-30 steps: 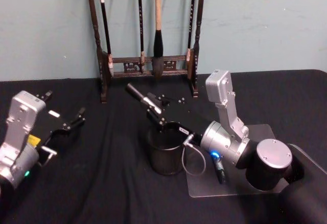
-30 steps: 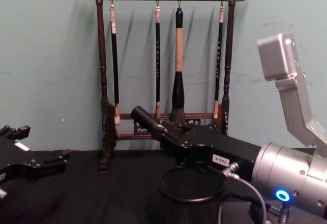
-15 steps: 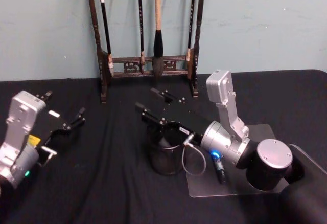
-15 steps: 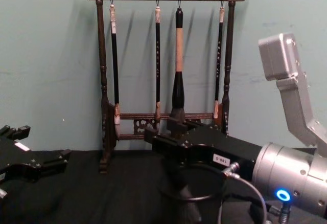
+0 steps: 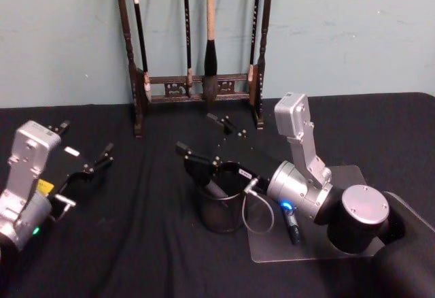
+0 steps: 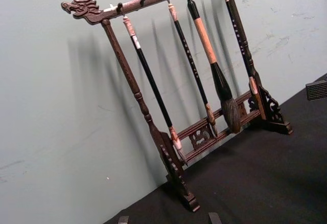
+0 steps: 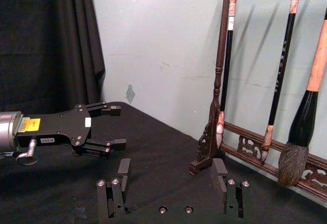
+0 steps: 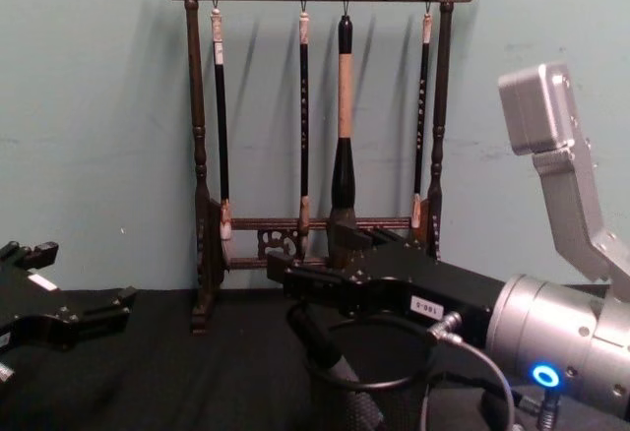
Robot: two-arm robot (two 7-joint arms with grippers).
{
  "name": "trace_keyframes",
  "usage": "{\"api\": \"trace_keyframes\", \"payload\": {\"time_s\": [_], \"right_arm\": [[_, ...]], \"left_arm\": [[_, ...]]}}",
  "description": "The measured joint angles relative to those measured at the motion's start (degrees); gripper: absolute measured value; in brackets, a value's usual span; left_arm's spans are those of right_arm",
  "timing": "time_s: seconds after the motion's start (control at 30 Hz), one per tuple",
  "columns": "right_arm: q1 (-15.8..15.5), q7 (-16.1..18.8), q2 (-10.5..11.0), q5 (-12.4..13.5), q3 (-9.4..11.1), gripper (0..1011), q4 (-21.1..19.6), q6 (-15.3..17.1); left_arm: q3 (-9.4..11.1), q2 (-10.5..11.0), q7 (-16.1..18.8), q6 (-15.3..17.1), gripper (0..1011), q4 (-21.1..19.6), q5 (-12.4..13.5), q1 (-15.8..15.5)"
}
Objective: Pick up the water-based marker from the table and place it into the pen holder.
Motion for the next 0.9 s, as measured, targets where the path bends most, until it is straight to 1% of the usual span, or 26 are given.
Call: {"api": "trace_keyframes", "payload": {"time_s": [0.3, 0.43, 0.7, 0.9], "right_arm": [[0.0, 0.0, 0.0, 0.0, 0.0, 1002, 0.0, 0.01], [0.0, -0.27, 0.22, -0.07, -0.1, 1002, -0.5, 0.65], [-1.21, -3.4, 1.42, -1.61, 0.03, 1003, -4.35, 3.5], [-2.4, -5.01, 2.14, -1.99, 0.69, 1002, -6.83, 5.19]], "left_arm": [[0.0, 0.0, 0.0, 0.0, 1009, 0.0, 0.0, 0.0], [0.0, 0.0, 0.0, 0.0, 1009, 0.0, 0.0, 0.0], [0.0, 0.0, 0.0, 0.0, 1009, 0.0, 0.0, 0.0], [0.0, 0.0, 0.0, 0.0, 1009, 0.0, 0.0, 0.0]]}}
